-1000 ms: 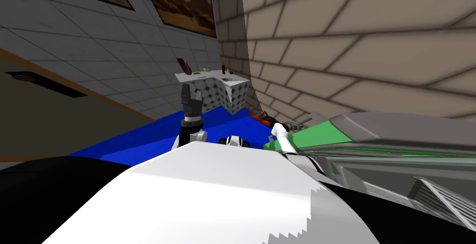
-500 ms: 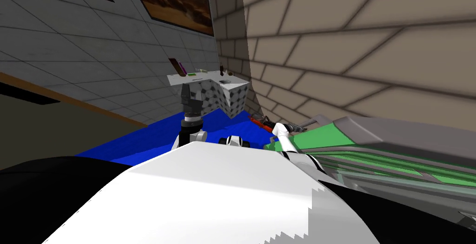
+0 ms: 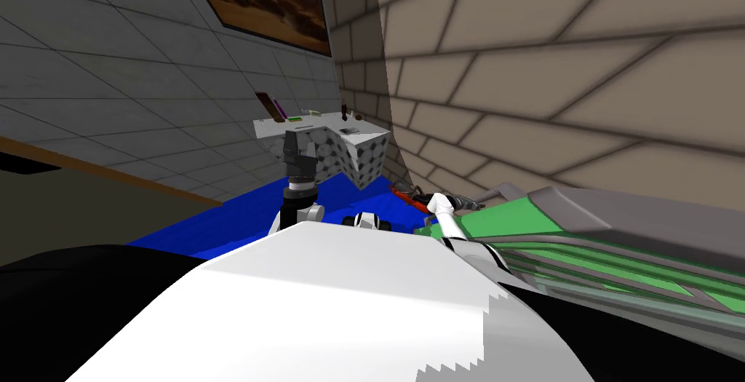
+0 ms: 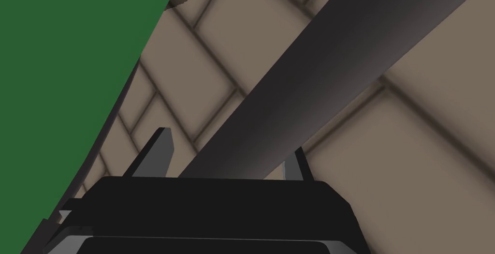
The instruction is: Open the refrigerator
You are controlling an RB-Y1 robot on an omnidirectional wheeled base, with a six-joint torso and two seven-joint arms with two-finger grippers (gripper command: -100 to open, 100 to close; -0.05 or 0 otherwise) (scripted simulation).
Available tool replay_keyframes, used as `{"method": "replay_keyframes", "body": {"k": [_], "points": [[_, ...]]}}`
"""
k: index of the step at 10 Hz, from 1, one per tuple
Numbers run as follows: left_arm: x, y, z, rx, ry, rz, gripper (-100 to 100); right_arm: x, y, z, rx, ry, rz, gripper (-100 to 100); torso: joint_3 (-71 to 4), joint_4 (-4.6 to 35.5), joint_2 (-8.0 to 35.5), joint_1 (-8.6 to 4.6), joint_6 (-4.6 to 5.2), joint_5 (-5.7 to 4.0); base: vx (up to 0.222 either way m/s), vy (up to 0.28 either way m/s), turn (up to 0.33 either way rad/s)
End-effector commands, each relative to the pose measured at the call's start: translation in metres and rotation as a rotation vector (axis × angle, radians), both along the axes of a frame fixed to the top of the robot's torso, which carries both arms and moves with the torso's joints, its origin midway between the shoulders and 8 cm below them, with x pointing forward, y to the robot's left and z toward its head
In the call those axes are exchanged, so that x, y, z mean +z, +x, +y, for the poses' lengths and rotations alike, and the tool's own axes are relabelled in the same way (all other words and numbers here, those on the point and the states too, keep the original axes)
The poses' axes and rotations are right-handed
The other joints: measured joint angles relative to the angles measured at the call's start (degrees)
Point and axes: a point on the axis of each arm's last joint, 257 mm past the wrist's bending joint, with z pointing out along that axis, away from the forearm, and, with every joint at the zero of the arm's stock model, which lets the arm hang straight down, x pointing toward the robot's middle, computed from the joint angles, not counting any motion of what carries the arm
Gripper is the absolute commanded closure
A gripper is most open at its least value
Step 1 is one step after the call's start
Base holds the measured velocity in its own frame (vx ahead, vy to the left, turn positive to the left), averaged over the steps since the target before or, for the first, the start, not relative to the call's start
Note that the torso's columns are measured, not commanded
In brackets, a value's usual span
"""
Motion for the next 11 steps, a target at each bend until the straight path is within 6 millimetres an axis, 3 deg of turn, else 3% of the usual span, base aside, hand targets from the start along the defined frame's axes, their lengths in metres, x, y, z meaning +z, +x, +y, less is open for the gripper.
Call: {"method": "replay_keyframes", "body": {"k": [1,2,3,6,9,10,11], "points": [[0.000,0.000,0.000,0.000,0.000,0.000,0,0.002,-0.013,-0.007,-0.044,-0.007,0.001,100,-0.23,-0.05,-0.36,-0.05,0.07,0.06,0.229,-0.053,-0.008],[0.000,0.000,0.000,0.000,0.000,0.000,0,0.003,-0.021,-0.011,-0.073,-0.008,0.002,100,-0.12,-0.06,-0.09,-0.03,0.04,0.01,0.218,-0.089,0.007],[0.000,0.000,0.000,0.000,0.000,0.000,0,0.010,-0.006,-0.010,-0.052,0.002,-0.003,-100,-0.02,-0.01,0.05,-0.15,0.15,0.02,0.093,-0.035,0.004],[0.000,0.000,0.000,0.000,0.000,0.000,0,0.031,0.010,-0.016,-0.047,0.002,-0.003,-100,0.43,0.16,0.63,0.36,0.05,-0.01,-0.068,0.042,-0.015],[0.000,0.000,0.000,0.000,0.000,0.000,0,0.047,0.021,-0.020,-0.043,0.003,-0.003,-100,-0.11,-0.13,-0.24,-0.12,-0.06,-0.23,-0.060,0.032,-0.011],[0.000,0.000,0.000,0.000,0.000,0.000,0,0.044,0.018,-0.019,-0.044,0.003,-0.005,-100,-0.14,-0.14,-0.28,-0.15,-0.06,-0.24,-0.020,0.009,-0.007],[0.000,0.000,0.000,0.000,0.000,0.000,0,0.044,0.018,-0.019,-0.044,0.003,-0.003,0,-0.14,-0.13,-0.29,-0.15,-0.09,-0.23,-0.006,0.003,-0.002]]}}
